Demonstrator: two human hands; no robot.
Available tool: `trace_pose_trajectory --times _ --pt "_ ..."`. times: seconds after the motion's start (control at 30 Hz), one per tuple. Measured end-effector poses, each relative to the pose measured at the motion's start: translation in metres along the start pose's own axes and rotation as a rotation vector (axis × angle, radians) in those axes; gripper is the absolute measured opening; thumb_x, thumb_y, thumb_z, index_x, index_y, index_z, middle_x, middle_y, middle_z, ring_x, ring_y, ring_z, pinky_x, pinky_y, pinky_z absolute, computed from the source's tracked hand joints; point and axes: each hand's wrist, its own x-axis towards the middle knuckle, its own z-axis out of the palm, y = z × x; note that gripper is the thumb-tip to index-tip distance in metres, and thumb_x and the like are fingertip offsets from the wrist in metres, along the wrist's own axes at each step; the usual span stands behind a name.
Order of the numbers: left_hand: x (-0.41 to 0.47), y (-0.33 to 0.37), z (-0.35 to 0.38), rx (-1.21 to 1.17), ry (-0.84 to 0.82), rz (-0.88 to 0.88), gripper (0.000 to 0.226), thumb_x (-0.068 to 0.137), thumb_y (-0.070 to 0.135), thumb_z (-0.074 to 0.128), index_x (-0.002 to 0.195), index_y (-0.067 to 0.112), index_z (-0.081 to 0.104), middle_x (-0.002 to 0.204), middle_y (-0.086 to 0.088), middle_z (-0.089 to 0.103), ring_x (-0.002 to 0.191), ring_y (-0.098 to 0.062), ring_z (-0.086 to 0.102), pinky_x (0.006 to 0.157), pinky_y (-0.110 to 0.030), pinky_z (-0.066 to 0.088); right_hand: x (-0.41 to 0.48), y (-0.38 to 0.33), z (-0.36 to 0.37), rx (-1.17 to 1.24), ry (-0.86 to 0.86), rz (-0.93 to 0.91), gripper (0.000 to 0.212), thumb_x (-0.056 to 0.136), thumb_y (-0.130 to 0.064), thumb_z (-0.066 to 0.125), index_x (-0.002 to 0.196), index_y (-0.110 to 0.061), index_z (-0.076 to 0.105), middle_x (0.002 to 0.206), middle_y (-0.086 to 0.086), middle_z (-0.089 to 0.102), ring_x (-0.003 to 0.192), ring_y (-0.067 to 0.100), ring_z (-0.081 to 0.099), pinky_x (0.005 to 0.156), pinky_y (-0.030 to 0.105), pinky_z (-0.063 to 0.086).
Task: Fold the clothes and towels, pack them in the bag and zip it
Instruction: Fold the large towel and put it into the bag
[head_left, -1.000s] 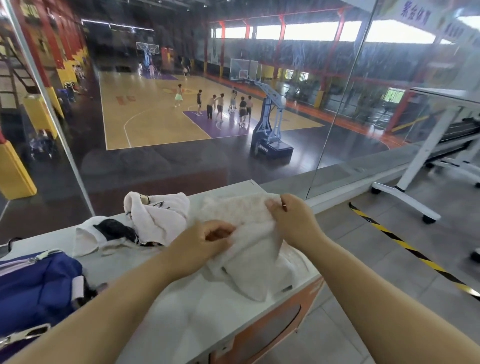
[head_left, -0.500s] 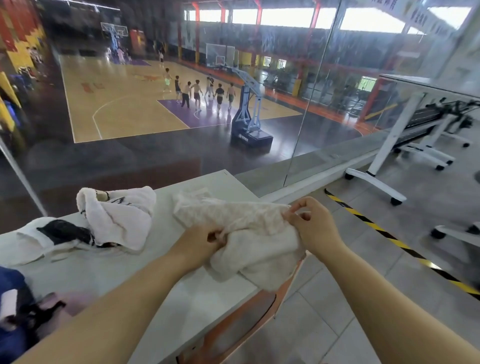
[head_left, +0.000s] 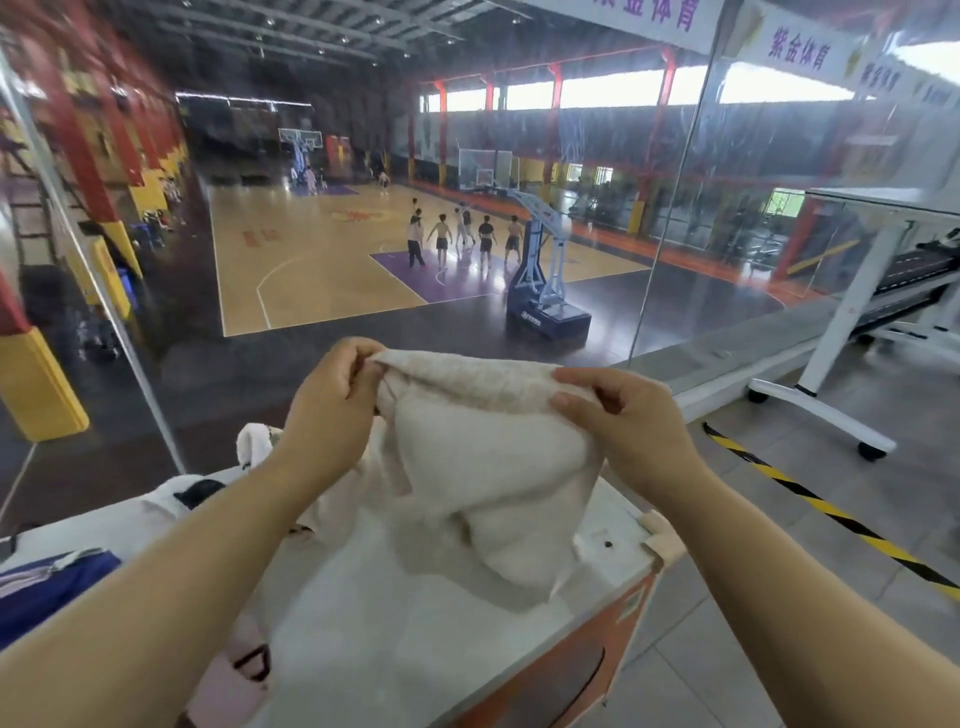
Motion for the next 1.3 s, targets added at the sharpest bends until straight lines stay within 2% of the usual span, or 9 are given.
trace_pose_trajectory --times 0.17,0.33,0.47,0.73,0.87,0.97,1.13,1.23,1.3 --pt "0.02 0.046 -0.041 0.1 0.056 0.181 0.012 0.094 0.021 0.05 0.087 0.026 0.058 0.081 0.015 0.058 0.071 0.008 0.053 0.063 0.0 0.038 0.012 -0.036 0.007 0.06 0.123 -0.13 0.016 0.084 -0.021 0.069 0.08 -0.037 0.068 0.082 -0.015 0.068 0.075 0.002 0.061 0.067 0.012 0.046" --pt "0.028 0.037 -0.058 0.316 -0.163 0.11 0.014 0.079 0.036 0.07 0.083 0.023 0.066 0.076 -0.006 0.06 0.064 -0.01 0.047 0.06 -0.019 0.038 0.016 -0.019 0.002 -0.141 0.114 -0.064 0.014 0.086 -0.019 0.065 0.079 -0.031 0.067 0.079 -0.021 0.061 0.075 -0.001 0.055 0.066 0.015 0.038" --pt "0.023 0.019 -0.054 0.466 -0.395 0.078 0.019 0.07 0.04 0.077 0.079 0.029 0.064 0.066 0.003 0.054 0.058 -0.01 0.045 0.059 -0.025 0.04 0.012 0.009 -0.005 -0.27 0.066 0.012 0.014 0.083 -0.02 0.067 0.079 -0.032 0.07 0.079 -0.024 0.062 0.076 -0.004 0.056 0.066 0.008 0.036" --pt "-0.021 -0.043 -0.005 0.613 -0.388 0.092 0.033 0.078 0.022 0.073 0.108 0.023 0.06 0.099 0.003 0.054 0.088 -0.012 0.055 0.072 -0.016 0.033 0.002 0.057 0.022 -0.548 -0.083 0.094 0.027 0.088 -0.017 0.061 0.115 -0.017 0.065 0.118 0.004 0.064 0.106 0.023 0.056 0.082 0.025 0.036" --pt "-0.069 -0.064 0.015 0.586 -0.379 0.122 0.018 0.08 0.029 0.069 0.093 0.019 0.062 0.08 0.015 0.042 0.083 -0.013 0.049 0.066 -0.021 0.032 -0.011 0.076 0.031 -0.581 -0.257 0.208 0.047 0.087 -0.012 0.064 0.132 -0.016 0.052 0.134 0.006 0.054 0.122 0.025 0.049 0.096 0.027 0.035" --pt "-0.101 -0.069 0.029 0.586 -0.479 0.088 0.03 0.079 0.046 0.067 0.096 0.023 0.057 0.075 0.019 0.039 0.075 -0.008 0.046 0.064 -0.025 0.039 -0.019 0.084 0.03 -0.509 -0.222 0.255 0.036 0.091 -0.007 0.055 0.125 -0.021 0.057 0.113 0.003 0.063 0.098 0.017 0.055 0.078 0.019 0.041" --pt "-0.119 -0.082 0.043 0.611 -0.669 0.001 0.061 0.074 0.05 0.067 0.128 0.032 0.044 0.114 0.009 0.044 0.105 -0.012 0.048 0.081 -0.028 0.044 -0.026 0.093 0.03 -0.499 -0.145 0.238 0.02 0.093 -0.007 0.051 0.1 -0.016 0.068 0.095 -0.004 0.06 0.094 0.017 0.061 0.066 0.015 0.04" --pt "-0.11 -0.089 0.042 0.512 -0.674 -0.041 0.023 0.082 0.017 0.06 0.096 0.033 0.051 0.085 0.012 0.051 0.082 -0.015 0.054 0.071 -0.035 0.051 -0.026 0.098 0.025 -0.488 -0.095 0.197 0.019 0.093 -0.007 0.053 0.099 -0.014 0.069 0.104 -0.001 0.064 0.093 0.012 0.058 0.067 0.01 0.035" --pt "-0.099 -0.091 0.039 0.541 -0.614 -0.013 0.029 0.081 0.009 0.055 0.072 0.033 0.042 0.071 0.013 0.047 0.071 -0.016 0.05 0.063 -0.031 0.042 -0.024 0.101 0.022 -0.452 -0.026 0.148 0.019 0.091 -0.005 0.055 0.098 -0.012 0.071 0.105 0.003 0.066 0.089 0.01 0.056 0.072 0.008 0.034"
